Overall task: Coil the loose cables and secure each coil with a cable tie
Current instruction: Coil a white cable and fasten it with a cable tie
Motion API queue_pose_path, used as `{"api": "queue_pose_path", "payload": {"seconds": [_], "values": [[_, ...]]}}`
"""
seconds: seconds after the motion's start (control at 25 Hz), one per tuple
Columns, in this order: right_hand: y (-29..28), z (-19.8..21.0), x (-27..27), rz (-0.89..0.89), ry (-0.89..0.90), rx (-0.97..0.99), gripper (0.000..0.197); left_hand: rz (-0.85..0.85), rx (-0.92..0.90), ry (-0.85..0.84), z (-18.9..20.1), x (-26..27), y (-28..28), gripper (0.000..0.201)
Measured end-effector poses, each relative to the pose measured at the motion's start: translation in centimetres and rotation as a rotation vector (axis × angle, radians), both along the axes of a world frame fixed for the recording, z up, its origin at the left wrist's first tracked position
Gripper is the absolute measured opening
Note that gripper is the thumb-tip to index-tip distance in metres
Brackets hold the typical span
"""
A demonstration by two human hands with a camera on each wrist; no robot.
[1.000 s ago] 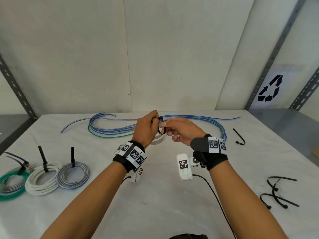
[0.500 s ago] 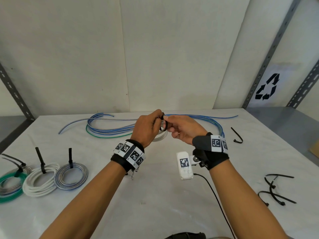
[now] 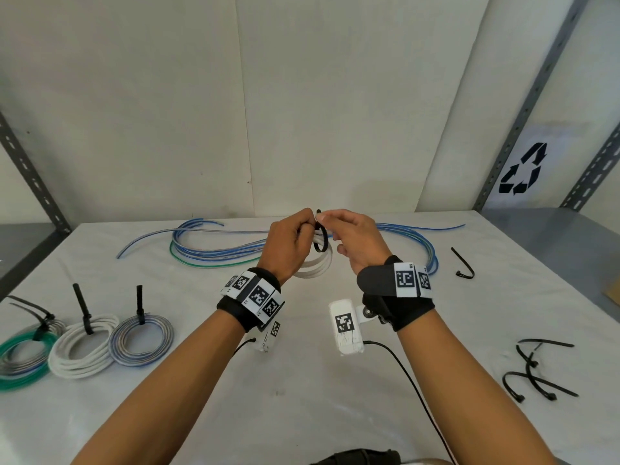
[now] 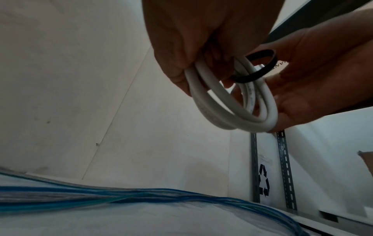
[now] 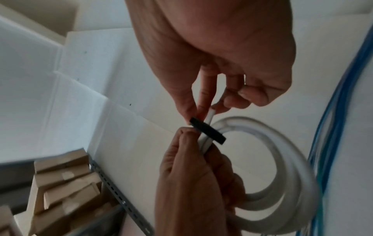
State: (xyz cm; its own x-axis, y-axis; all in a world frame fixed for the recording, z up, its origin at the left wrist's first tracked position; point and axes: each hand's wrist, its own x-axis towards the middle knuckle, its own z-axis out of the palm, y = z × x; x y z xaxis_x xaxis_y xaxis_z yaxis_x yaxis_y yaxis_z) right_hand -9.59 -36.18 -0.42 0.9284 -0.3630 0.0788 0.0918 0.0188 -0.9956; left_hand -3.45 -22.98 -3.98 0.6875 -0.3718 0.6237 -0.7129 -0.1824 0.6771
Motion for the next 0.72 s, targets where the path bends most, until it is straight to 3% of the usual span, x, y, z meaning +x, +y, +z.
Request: {"api": "queue_pose_path", "payload": {"seconds": [0.2,0.36,0.48,0.64,0.72], "values": [[0.0,-0.4,1.1,-0.081,0.045,0.132,0.005,-0.032,0.02,-0.019,0.2,-1.1,0.3,0.024],[0.0,0.0,1.7,-0.144,0.024,-0.037,0.007,-0.04,0.016,0.086,-0.2,-1.7,0.5,0.034],[0.3,-0.4,2.0,-0.14,0.029,-0.039,0.008,0.04,0.116,0.126,0.4,-1.7,0.7,0.034],[0.7,-0.8,2.3,-0.107,0.018,-0.011,0.007,0.001,-0.069,0.196,0.9,-2.3,0.9,0.046],[0.7,-0.7,2.1,-0.099,0.002,-0.022,0.01,0.009,-0.071,0.207,0.7,-2.1,1.1,0.045]]}}
